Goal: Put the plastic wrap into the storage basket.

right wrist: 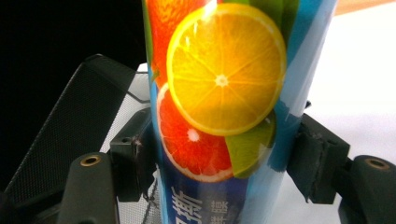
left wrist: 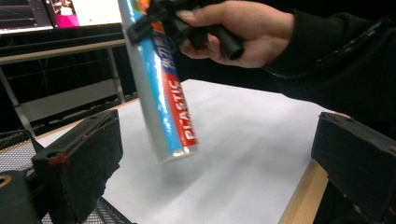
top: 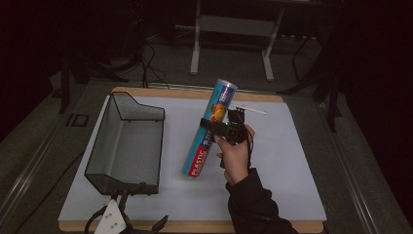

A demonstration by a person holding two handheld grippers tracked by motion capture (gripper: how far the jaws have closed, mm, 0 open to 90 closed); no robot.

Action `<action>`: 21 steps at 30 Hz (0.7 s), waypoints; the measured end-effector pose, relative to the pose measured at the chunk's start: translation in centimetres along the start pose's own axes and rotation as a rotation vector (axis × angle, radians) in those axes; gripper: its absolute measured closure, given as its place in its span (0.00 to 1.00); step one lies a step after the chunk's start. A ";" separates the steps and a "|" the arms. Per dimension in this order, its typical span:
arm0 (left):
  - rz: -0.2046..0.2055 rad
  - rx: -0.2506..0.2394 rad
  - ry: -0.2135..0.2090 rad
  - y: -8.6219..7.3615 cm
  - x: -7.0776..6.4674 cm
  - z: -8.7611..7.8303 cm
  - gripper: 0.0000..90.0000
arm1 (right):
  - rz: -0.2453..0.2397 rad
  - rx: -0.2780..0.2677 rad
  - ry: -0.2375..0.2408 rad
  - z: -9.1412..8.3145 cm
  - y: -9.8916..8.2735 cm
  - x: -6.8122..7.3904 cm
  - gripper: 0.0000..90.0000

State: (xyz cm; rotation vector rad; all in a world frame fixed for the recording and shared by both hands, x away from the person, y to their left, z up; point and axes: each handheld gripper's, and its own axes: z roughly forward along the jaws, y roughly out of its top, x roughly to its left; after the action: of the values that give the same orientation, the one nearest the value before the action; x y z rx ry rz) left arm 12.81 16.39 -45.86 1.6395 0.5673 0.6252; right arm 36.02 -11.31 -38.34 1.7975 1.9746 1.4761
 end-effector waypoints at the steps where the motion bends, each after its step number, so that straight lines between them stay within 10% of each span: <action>1: -0.001 0.003 -0.001 0.0 0.0 0.0 0.03 | -0.013 0.005 -0.002 0.1 0.2 0.3 0.36; 21: 0.000 -0.008 0.007 0.0 0.0 -0.2 0.03 | -0.183 0.031 -0.020 2.5 4.1 7.3 0.36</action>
State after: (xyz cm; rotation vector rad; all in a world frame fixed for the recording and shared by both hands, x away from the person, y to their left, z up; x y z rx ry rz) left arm 12.72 16.55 -45.85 1.6305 0.5688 0.6329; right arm 38.27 -4.69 -33.16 1.5860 2.0998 1.3742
